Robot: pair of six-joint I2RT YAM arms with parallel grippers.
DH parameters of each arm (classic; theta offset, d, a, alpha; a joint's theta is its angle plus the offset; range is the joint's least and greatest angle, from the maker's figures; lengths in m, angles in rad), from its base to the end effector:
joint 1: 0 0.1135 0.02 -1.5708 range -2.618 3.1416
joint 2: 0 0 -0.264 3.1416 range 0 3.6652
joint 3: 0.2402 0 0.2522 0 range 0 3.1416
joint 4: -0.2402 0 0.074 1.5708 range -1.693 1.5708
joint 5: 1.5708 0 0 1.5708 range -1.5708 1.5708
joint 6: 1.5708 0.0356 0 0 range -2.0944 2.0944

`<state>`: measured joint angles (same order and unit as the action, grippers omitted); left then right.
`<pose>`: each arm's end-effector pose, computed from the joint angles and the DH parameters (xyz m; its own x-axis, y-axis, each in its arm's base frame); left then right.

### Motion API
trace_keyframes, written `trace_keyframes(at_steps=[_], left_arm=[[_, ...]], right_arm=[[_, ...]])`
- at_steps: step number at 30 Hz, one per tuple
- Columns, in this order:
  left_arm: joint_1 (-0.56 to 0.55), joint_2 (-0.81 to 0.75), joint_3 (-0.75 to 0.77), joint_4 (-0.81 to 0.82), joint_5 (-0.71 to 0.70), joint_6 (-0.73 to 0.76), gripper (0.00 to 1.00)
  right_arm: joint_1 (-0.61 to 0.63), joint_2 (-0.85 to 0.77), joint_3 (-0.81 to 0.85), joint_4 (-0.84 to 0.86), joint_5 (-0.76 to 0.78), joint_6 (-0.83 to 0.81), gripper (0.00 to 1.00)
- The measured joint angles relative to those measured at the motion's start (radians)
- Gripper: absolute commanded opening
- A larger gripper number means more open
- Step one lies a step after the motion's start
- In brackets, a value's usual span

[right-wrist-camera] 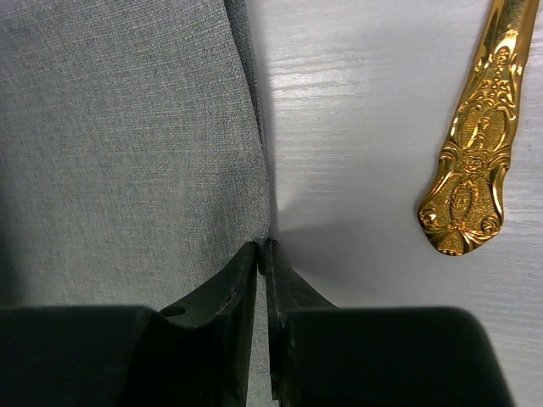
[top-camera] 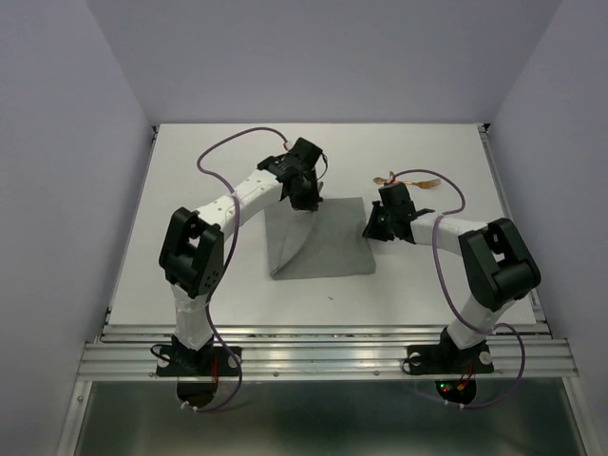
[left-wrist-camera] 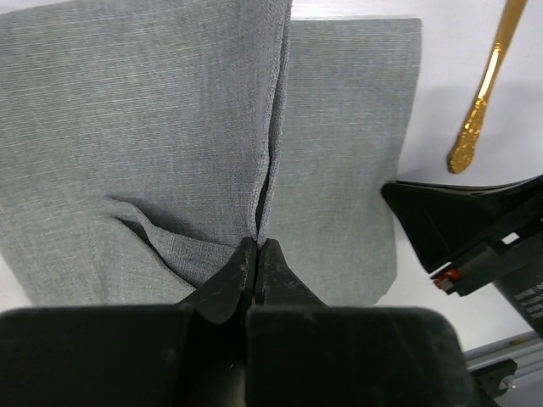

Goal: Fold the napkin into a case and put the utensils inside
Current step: Fold the rectangle-folded napkin at the center of the board.

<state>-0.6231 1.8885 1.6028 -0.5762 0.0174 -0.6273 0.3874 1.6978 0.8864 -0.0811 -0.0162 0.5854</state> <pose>0.3454 -0.2490 0.2696 -0.8469 -0.1141 -0.5193 0.1180 0.9120 -0.3928 0.3094 0.1269 0.1537 -0.8148 0.2642 -0.5160 0.0757 0.9310 0.3572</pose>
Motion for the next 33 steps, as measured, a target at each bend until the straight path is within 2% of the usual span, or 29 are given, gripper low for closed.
trace_keyframes(at_steps=[12, 33], left_arm=[[-0.079, 0.134, 0.101, 0.011, 0.043, -0.093, 0.0], [-0.138, 0.229, 0.27, 0.01, 0.087, -0.184, 0.0]], right_arm=[[0.002, 0.01, -0.003, 0.027, -0.031, 0.027, 0.13], [0.007, -0.018, -0.053, 0.066, 0.013, 0.074, 0.13]])
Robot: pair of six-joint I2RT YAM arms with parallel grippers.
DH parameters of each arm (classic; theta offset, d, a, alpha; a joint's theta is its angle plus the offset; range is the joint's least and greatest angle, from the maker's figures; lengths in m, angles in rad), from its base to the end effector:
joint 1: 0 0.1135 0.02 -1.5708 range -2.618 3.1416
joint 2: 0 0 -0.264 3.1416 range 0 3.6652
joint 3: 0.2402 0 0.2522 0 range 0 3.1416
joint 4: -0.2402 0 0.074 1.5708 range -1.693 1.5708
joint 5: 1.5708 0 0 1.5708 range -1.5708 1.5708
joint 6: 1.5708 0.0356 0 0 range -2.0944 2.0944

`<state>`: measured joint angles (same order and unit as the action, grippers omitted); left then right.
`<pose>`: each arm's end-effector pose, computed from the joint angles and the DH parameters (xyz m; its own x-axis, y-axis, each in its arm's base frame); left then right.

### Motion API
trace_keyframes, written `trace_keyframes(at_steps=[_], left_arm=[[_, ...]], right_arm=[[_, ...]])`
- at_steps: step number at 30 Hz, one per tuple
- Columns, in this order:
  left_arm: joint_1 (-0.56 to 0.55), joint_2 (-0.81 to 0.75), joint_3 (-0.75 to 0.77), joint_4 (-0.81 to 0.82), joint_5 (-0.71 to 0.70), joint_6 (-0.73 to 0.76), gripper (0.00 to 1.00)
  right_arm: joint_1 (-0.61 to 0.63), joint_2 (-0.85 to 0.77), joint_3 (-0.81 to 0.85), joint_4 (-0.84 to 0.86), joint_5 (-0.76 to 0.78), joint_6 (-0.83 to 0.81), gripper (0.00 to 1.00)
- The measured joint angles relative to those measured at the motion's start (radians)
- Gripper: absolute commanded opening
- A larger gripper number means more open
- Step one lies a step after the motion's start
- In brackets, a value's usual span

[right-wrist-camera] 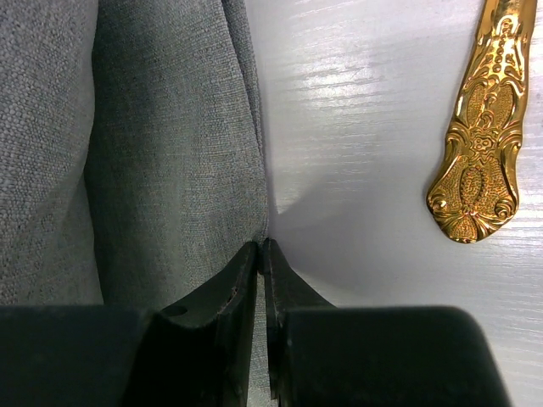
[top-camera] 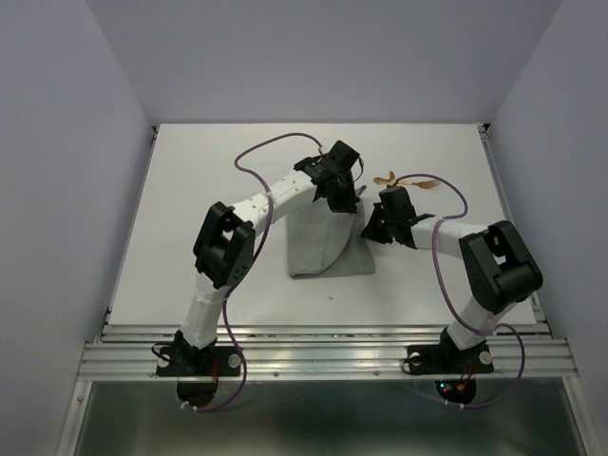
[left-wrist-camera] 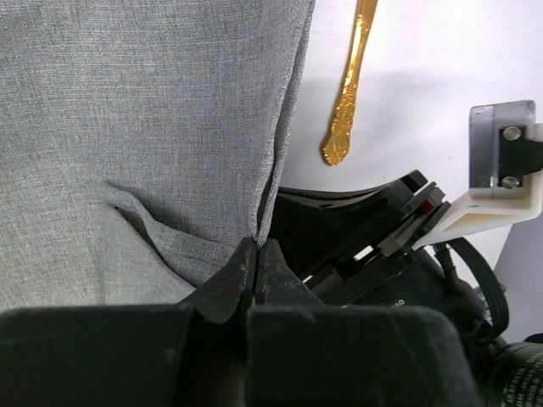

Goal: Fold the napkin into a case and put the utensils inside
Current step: Fold the rectangle-folded napkin at the center of the board.

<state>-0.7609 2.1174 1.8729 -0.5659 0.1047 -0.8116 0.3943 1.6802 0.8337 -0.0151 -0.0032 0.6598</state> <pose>0.3486 -0.3370 0.2587 -0.8965 -0.1425 -0.4195 0.1273 0.8240 -0.5521 0.3023 0.1259 0.1490 -0.7902 0.3351 -0.5131 0.1244 0.9075 0.4011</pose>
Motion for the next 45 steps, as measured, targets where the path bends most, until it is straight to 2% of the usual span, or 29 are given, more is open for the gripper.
trace_keyframes(at_steps=[26, 27, 30, 31, 34, 37, 41, 45], left_arm=[[-0.012, 0.062, 0.019, 0.03, 0.01, -0.064, 0.01], [-0.012, 0.062, 0.019, 0.031, 0.011, -0.065, 0.12], [-0.013, 0.062, 0.019, 0.035, 0.013, -0.064, 0.3], [-0.013, 0.062, 0.019, 0.037, 0.015, -0.061, 0.43], [-0.015, 0.062, 0.019, 0.048, 0.017, -0.053, 0.63], [-0.018, 0.059, 0.019, 0.054, 0.017, -0.034, 0.65], [-0.018, 0.024, 0.018, 0.052, 0.002, 0.0, 0.61], [-0.004, -0.078, -0.037, 0.072, -0.006, 0.023, 0.56]], right_arm=[[0.0, -0.003, -0.008, 0.009, 0.0, 0.001, 0.15], [0.0, -0.004, -0.008, 0.009, 0.0, 0.001, 0.16], [0.0, -0.006, -0.008, 0.008, 0.005, 0.004, 0.2], [0.0, -0.01, -0.008, 0.003, 0.014, 0.003, 0.22], [0.0, -0.025, -0.009, -0.026, 0.05, -0.005, 0.28], [-0.002, -0.064, -0.013, -0.1, 0.116, -0.036, 0.36], [-0.02, -0.135, -0.014, -0.188, 0.179, -0.077, 0.38], [-0.05, -0.239, -0.013, -0.259, 0.219, -0.109, 0.38]])
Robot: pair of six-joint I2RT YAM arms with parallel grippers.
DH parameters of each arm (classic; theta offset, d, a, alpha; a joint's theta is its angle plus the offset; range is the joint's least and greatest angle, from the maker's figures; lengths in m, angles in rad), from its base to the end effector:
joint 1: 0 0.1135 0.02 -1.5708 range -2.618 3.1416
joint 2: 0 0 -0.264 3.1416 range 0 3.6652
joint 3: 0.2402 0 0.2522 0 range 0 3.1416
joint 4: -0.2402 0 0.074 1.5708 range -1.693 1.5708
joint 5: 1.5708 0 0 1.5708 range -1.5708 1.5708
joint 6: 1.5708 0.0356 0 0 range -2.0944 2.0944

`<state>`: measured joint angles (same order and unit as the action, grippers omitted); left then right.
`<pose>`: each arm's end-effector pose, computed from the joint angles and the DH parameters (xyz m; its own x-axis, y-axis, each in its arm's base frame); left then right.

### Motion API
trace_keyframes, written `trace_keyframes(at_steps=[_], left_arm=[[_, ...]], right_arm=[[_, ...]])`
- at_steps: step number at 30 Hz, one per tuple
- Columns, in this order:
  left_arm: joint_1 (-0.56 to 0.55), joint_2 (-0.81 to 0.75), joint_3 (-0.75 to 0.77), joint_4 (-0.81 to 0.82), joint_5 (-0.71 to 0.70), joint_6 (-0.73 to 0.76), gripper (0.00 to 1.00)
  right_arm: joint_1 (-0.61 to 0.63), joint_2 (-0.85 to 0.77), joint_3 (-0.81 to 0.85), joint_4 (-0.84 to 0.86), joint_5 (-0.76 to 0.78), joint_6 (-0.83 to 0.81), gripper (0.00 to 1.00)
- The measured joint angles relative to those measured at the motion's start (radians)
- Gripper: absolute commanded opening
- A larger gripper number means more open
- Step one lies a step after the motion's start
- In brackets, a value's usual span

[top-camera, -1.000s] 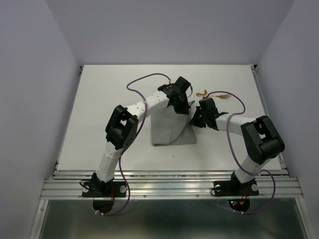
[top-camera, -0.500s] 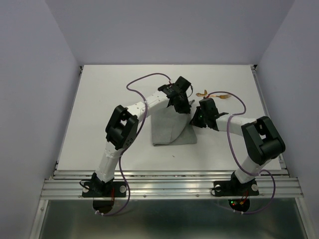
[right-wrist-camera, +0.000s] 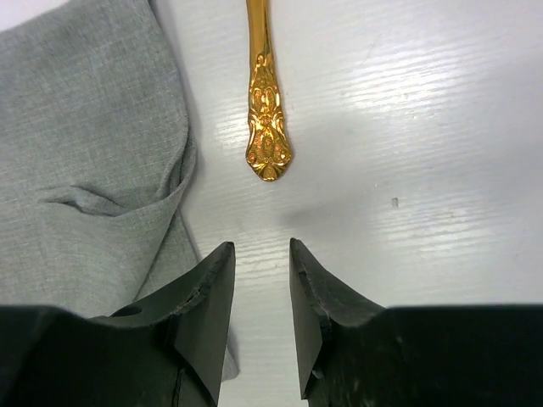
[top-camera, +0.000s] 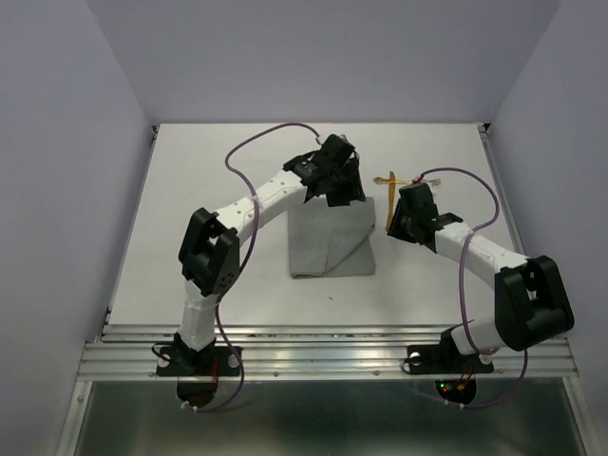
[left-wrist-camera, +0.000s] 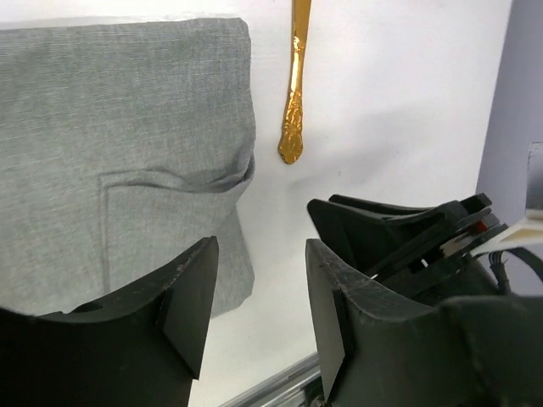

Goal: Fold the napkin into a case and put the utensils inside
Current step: Fold the rectangle-folded napkin at the center of the board, then smooth out the square-folded napkin at the center of the board.

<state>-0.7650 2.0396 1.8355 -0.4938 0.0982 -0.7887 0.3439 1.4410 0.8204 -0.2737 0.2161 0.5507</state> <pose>0.3404 -0.3316 0.2878 -0.8541 -0.1588 -0.4953 0.1951 0.7850 -0.5880 0.2738 0.0899 0.1968 -0.7318 0.2808 -0.6210 0.2112 0.9597 0.1851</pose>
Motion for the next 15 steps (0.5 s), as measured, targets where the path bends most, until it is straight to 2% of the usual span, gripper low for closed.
trace_keyframes(at_steps=[6, 10, 15], left_arm=[[0.073, -0.2, -0.243, 0.086, 0.005, 0.02, 0.5], [0.129, -0.216, -0.393, 0.132, 0.01, 0.031, 0.47], [0.161, -0.176, -0.509, 0.154, 0.011, 0.046, 0.47]], right_arm=[[-0.004, -0.083, 0.014, -0.047, -0.044, -0.016, 0.39], [0.023, -0.048, 0.049, -0.055, -0.105, -0.016, 0.39], [0.126, 0.061, 0.135, -0.055, -0.127, -0.024, 0.39]])
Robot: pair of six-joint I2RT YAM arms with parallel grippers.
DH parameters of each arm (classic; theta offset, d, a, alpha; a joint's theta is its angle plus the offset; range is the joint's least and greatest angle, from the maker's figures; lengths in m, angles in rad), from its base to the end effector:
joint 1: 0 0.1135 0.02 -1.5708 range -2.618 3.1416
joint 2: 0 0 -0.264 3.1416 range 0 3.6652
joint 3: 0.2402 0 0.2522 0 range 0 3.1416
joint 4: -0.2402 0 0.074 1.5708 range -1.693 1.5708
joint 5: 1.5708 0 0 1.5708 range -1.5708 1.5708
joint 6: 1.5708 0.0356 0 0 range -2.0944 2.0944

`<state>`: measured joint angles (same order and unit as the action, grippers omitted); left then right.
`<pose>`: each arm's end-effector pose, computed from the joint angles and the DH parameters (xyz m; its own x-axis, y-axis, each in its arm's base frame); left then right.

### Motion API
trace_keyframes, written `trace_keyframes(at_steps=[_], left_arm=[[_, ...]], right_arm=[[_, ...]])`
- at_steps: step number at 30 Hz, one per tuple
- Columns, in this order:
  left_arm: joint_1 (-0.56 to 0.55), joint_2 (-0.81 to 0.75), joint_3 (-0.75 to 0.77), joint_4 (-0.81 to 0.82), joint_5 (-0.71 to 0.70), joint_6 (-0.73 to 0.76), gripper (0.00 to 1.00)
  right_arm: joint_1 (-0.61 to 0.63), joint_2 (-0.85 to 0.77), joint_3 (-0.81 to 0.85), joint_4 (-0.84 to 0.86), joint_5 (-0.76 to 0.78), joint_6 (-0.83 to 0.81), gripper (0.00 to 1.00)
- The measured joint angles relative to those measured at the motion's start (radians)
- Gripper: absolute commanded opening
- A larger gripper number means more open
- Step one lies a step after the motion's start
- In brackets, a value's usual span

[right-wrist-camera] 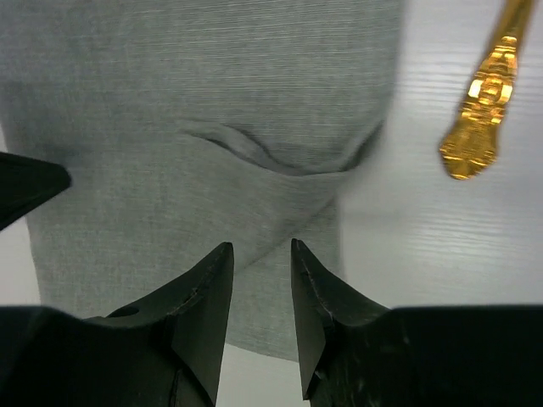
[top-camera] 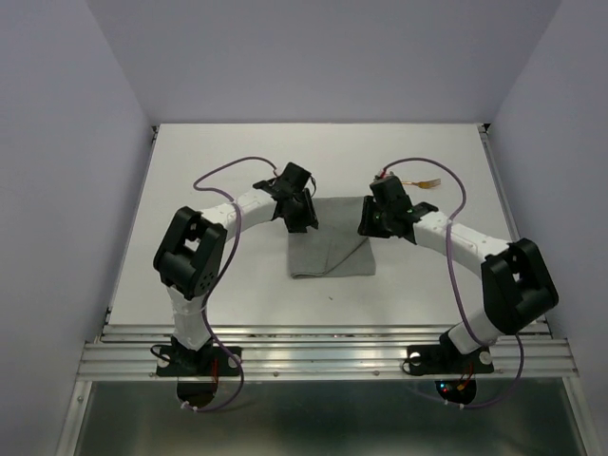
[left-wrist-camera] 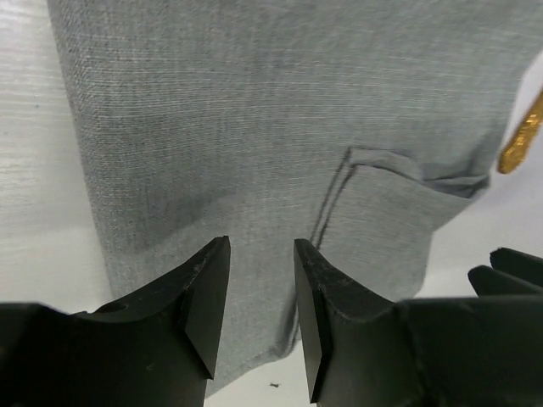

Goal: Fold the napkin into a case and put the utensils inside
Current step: Smooth out the square-folded napkin at the center of the board.

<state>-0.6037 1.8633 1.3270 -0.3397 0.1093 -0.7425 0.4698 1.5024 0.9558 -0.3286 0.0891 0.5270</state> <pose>0.3332 -0.2345 0.2087 -0.8864 -0.2052 -0.4151 0.0306 0.8686 -0.4946 0.2801 0.1387 0.2168 -0.7928 0.1593 -0.5883 -0.0015 0.9647 0.2633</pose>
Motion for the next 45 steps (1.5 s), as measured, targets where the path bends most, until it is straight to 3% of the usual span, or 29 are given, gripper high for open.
trace_keyframes(at_steps=[8, 14, 20, 22, 29, 36, 45], left_arm=[[0.039, 0.024, -0.117, 0.075, 0.016, 0.012, 0.46], [0.057, 0.024, -0.136, 0.122, 0.054, 0.013, 0.45], [0.068, 0.027, -0.14, 0.142, 0.065, 0.017, 0.45], [0.071, 0.027, -0.142, 0.145, 0.069, 0.017, 0.39], [0.089, 0.027, -0.171, 0.199, 0.103, 0.011, 0.39], [0.108, 0.022, -0.2, 0.243, 0.138, -0.006, 0.39], [0.115, 0.022, -0.208, 0.26, 0.156, -0.014, 0.39]], right_arm=[[0.154, 0.214, 0.164, 0.002, -0.014, -0.011, 0.38], [0.166, 0.377, 0.28, 0.009, -0.038, -0.014, 0.38], [0.166, 0.422, 0.309, 0.023, -0.04, -0.019, 0.36], [0.166, 0.414, 0.293, 0.035, -0.037, -0.019, 0.36], [0.166, 0.255, 0.086, 0.047, 0.018, -0.018, 0.35], [0.166, 0.056, -0.095, -0.067, 0.099, 0.015, 0.35], [0.166, -0.105, -0.097, -0.212, 0.171, 0.054, 0.36]])
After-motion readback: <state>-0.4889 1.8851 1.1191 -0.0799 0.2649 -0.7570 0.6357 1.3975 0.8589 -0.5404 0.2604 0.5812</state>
